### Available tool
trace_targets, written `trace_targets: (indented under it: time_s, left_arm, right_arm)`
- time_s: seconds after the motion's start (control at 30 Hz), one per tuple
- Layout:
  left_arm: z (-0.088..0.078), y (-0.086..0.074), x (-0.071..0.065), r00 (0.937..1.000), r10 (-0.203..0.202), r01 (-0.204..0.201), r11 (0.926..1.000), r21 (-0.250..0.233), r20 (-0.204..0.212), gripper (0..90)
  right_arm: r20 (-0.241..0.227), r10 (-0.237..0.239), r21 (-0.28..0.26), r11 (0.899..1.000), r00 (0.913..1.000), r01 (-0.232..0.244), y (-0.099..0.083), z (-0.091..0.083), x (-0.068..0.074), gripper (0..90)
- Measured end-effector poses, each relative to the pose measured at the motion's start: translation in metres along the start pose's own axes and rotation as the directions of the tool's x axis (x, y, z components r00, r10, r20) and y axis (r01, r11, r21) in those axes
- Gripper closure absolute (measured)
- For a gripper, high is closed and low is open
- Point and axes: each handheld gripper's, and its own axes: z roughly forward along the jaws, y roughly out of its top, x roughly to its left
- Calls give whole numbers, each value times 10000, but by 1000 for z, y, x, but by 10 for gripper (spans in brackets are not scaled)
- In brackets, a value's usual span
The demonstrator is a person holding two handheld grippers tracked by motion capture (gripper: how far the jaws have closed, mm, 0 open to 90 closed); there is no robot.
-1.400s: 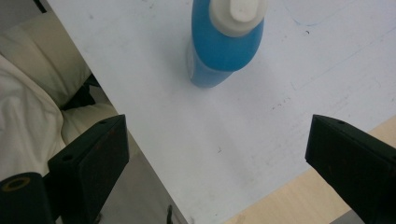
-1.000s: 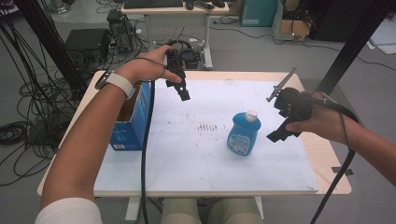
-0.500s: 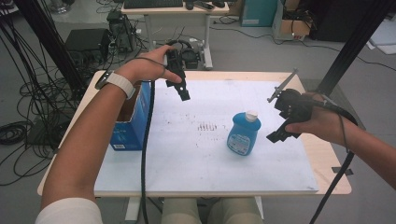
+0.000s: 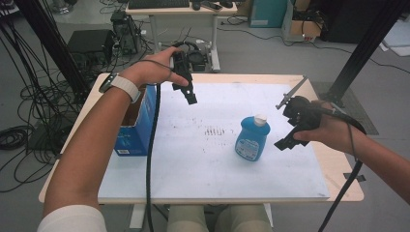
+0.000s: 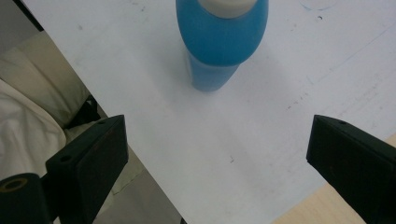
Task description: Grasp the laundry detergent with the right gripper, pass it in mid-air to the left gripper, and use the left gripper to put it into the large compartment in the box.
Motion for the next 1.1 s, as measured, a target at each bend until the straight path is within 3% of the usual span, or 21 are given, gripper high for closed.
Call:
trace_targets:
  time_s: [0.57, 0.6, 0.7, 0.73, 0.93, 1.07, 1.1]
  left_arm:
    - [1, 0, 0, 10000, -29, 29, 10000, -18, -26, 95]
    - [1, 0, 0, 10000, -10, 10, 10000, -8, -31, 95]
    - [0, 0, 0, 10000, 12, -11, 10000, 55, -38, 95]
    - [-2, 0, 0, 10000, 18, -16, 9995, 308, -65, 95]
    - [-1, 0, 0, 10000, 6, -4, 9997, 258, -73, 95]
    - [-1, 0, 0, 10000, -8, 10, 9997, 262, -83, 95]
    - [-1, 0, 0, 10000, -15, 17, 9996, 276, -77, 95]
  right_arm:
    - [44, 170, -748, 9971, 9998, -166, -8, 12, -1, 53]
    - [63, -140, -1104, 9938, 9999, 146, -9, 14, -3, 54]
    - [16, -119, -1247, 9921, 9999, 120, -11, 16, -3, 54]
    - [-23, -109, -1362, 9906, 9999, 105, -12, 16, -3, 54]
    - [-87, -218, -1769, 9840, 9997, 199, -18, 25, -5, 54]
    - [-56, -346, -1630, 9861, 9994, 332, -20, 26, -6, 54]
    - [-96, -360, -1848, 9822, 9993, 336, -21, 27, -7, 53]
